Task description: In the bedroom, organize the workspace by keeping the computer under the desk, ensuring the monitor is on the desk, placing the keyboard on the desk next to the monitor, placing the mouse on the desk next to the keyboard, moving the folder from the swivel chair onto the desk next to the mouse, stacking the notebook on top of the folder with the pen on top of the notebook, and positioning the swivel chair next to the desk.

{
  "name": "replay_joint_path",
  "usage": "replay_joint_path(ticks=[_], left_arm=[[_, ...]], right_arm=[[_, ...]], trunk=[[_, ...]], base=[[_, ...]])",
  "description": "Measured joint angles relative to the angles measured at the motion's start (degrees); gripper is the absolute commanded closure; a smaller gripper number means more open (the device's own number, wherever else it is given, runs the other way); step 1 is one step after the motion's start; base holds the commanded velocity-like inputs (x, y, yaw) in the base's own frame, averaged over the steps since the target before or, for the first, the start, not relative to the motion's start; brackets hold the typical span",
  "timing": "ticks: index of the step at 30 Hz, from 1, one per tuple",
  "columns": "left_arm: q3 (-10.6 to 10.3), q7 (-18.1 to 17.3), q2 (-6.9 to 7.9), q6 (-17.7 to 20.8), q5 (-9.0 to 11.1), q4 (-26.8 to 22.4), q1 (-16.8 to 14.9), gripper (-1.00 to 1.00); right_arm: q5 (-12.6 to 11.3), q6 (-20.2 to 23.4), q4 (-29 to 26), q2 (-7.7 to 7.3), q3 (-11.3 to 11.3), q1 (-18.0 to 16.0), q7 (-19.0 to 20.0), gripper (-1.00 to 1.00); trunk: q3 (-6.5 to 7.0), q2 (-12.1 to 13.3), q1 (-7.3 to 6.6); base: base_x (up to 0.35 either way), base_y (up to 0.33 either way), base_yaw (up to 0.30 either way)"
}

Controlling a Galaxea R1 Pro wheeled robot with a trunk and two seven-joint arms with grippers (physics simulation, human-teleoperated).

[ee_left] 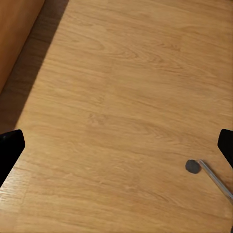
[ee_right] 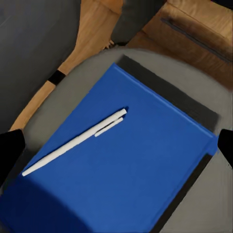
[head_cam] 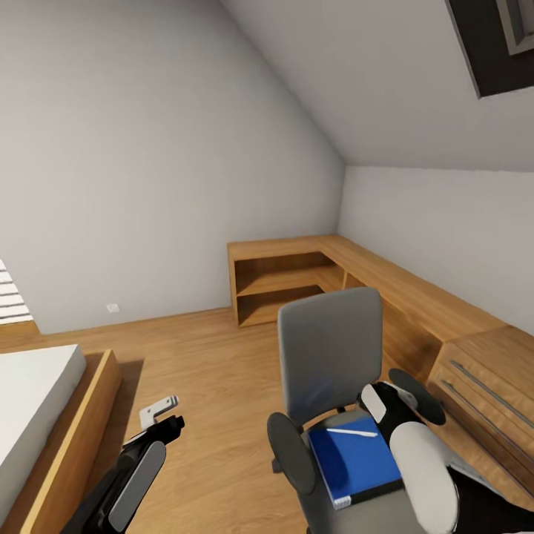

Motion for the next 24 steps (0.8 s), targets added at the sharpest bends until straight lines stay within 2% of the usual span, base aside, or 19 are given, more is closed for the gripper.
replay_joint_path(ticks=[2,3,5,6,10,18,20,24], left_arm=[[0.0,0.0,0.0,0.0,0.0,0.0,0.0,-1.0],[0.0,0.0,0.0,0.0,0.0,0.0,0.0,-1.0],[0.0,0.0,0.0,0.0,0.1,0.0,0.0,-1.0],[0.0,0.0,0.0,0.0,0.1,0.0,0.0,-1.0],[0.0,0.0,0.0,0.1,0.0,0.0,0.0,-1.0],[0.0,0.0,0.08,0.1,0.0,-0.7,0.0,-1.0],[0.0,0.0,0.08,0.1,0.0,-2.4,0.0,-1.0],[0.0,0.0,0.09,0.5,0.1,-8.8,1.3,-1.0]], right_arm=[[-0.7,0.3,0.0,-0.04,-0.3,-0.6,-0.3,-1.0],[-1.9,0.4,0.1,-0.03,-0.7,-0.8,-0.5,-1.0],[-5.8,0.3,0.2,-0.03,-1.4,-1.0,-0.7,-1.0],[-8.9,0.2,0.4,0.01,-1.6,-1.1,-1.0,-1.0],[-13.0,0.1,0.5,0.16,-1.8,-1.2,-2.6,-1.0],[-14.2,0.1,0.2,0.43,-1.9,-1.2,-4.8,-1.0],[-14.2,0.1,0.1,0.4,-2.0,-1.2,-5.1,-1.0],[-14.2,0.1,0.0,0.24,-2.0,-1.2,-5.3,-1.0]], trunk=[[-0.36,-0.8,0.44],[-0.54,-1.2,0.66],[-0.9,-2.0,1.1],[-1.08,-2.4,1.32],[-1.8,-4.0,2.2],[-3.24,-7.2,3.96],[-3.59,-8.0,4.4],[-4.31,-9.6,5.27]], base=[[0.0,0.0,0.0],[0.0,0.0,0.0],[0.0,0.0,0.0],[0.0,0.0,0.0],[0.0,0.0,0.0],[0.0,0.0,0.0],[0.0,0.0,0.0],[0.0,0.0,0.0]])
